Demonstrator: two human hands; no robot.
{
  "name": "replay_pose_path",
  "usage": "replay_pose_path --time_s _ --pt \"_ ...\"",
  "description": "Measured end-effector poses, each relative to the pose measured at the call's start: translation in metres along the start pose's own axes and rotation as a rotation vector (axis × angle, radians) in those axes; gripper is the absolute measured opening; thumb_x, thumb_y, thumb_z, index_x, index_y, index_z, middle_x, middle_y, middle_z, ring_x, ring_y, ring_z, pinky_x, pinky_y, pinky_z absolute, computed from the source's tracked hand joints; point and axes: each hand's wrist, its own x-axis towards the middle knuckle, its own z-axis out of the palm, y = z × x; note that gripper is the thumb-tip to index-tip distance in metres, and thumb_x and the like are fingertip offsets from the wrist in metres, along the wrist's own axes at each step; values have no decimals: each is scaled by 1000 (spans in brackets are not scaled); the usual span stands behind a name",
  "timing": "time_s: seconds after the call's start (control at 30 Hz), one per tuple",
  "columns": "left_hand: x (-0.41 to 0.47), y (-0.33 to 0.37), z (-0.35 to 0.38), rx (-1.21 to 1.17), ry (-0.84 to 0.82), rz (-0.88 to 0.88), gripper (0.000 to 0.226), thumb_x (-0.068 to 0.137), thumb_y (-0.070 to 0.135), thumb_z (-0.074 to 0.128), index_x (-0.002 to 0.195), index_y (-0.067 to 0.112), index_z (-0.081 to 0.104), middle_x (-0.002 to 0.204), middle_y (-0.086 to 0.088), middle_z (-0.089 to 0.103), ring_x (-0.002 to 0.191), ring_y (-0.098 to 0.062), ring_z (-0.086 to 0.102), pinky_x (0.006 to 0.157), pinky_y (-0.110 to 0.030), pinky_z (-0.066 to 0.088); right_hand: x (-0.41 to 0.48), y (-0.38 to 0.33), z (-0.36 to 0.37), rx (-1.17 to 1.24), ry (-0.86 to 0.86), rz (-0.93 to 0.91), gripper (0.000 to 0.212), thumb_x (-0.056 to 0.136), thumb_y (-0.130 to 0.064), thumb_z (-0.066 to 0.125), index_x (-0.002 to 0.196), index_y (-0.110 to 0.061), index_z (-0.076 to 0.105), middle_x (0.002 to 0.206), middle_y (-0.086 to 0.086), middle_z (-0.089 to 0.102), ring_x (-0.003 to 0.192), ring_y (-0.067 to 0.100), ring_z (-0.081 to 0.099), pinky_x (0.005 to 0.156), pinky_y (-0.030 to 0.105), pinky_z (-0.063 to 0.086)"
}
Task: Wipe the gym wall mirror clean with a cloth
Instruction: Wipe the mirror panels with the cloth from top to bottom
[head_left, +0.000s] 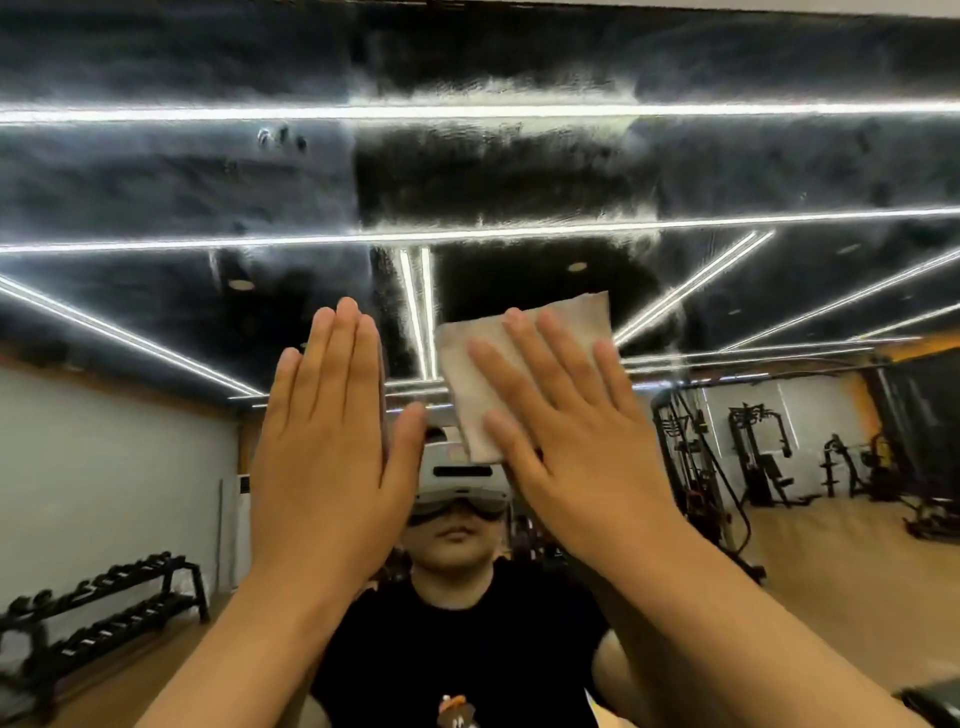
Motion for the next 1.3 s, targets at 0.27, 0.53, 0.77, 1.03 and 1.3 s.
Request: replay_pose_path --time_s 0.27,0.53,0.77,1.03,1.3 --pt "-2 5 -2 24 -3 -25 72 102 51 12 158 6 11 167 -8 5 153 -16 -1 123 -33 -3 -37 8 -10 19 -18 331 57 101 -52 7 155 -42 -6 167 -4 -10 151 10 -18 122 40 -10" --pt "-61 28 -17 -143 -6 -85 62 103 34 24 157 5 17 166 -10 11 153 -16 2 124 -36 -2 -91 -53 16 20 -86 -52 56 103 -43 27 158 -32 18 167 1 7 154 20 4 122 47 3" --pt "-137 44 -16 -27 -141 -127 69 101 40 22 158 5 4 167 -9 -1 153 -18 -6 124 -36 -5 -105 29 -5 -35 -39 239 54 105 -43 19 158 -33 11 167 0 5 154 17 -2 123 47 0" --pt "-149 45 -4 -33 -130 -138 65 104 41 12 157 4 3 166 -12 2 154 -21 -2 125 -39 -2 -158 -37 10 12 -102 97 55 106 -42 25 158 -30 14 167 6 6 154 26 3 122 54 2" --pt "-149 49 -9 7 -144 -176 69 100 34 28 158 4 7 166 -12 3 154 -19 -4 124 -37 -4 -188 15 -3 -38 -159 0 54 106 -46 22 157 -31 21 166 3 14 153 22 9 123 48 4"
